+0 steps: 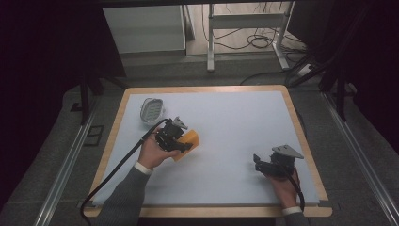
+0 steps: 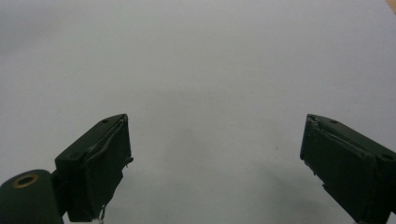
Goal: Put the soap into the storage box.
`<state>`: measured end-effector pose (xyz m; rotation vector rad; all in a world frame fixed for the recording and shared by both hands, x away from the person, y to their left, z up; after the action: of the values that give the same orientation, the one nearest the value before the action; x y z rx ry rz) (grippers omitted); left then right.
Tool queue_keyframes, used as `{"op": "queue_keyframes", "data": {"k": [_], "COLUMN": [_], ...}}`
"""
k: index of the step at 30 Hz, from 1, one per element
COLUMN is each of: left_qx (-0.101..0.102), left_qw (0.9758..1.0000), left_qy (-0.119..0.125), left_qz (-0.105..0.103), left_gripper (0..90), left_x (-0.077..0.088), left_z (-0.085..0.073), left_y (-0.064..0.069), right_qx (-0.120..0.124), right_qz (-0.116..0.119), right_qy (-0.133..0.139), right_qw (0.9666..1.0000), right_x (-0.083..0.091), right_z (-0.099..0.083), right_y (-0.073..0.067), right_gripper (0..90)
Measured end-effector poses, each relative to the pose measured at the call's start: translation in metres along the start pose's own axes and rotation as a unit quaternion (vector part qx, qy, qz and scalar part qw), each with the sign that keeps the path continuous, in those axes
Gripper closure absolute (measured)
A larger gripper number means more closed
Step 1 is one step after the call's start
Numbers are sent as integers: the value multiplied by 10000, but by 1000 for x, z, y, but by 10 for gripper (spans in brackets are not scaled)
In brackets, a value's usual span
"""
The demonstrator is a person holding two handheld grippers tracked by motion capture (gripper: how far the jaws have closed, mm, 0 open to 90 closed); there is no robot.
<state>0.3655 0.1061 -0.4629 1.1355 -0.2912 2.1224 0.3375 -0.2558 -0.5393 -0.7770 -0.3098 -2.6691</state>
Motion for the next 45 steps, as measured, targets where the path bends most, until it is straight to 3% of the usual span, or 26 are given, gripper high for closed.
{"op": "queue_keyframes", "data": {"k": [19, 40, 45], "left_qx": [243, 397, 523], "left_qw": [9995, 9987, 9980], "left_qy": [46, 120, 190], "left_qz": [193, 286, 296], "left_gripper": [613, 613, 614], "left_x": [18, 26, 29], "left_z": [-1, 2, 6], "left_y": [-28, -45, -53], "right_qx": [-8, 2, -3], "right_qz": [-10, -21, -23], "right_qy": [-5, -6, -11], "right_qw": [10000, 10000, 10000], "right_x": [0, 0, 0], "right_z": [0, 0, 0], "right_y": [0, 0, 0], "right_gripper": [90, 89, 90]}}
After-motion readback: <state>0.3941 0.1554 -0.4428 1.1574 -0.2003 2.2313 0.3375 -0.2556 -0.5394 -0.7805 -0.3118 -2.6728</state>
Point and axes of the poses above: each handheld gripper's, and its own axes: x roughly backward along the jaws, z roughly out of its top, y roughly to its right, the point moved 2 cm from there along -x, roughly forward along the jaws, and after that the axes turned 7 degrees about x, right-handed, at the moved point
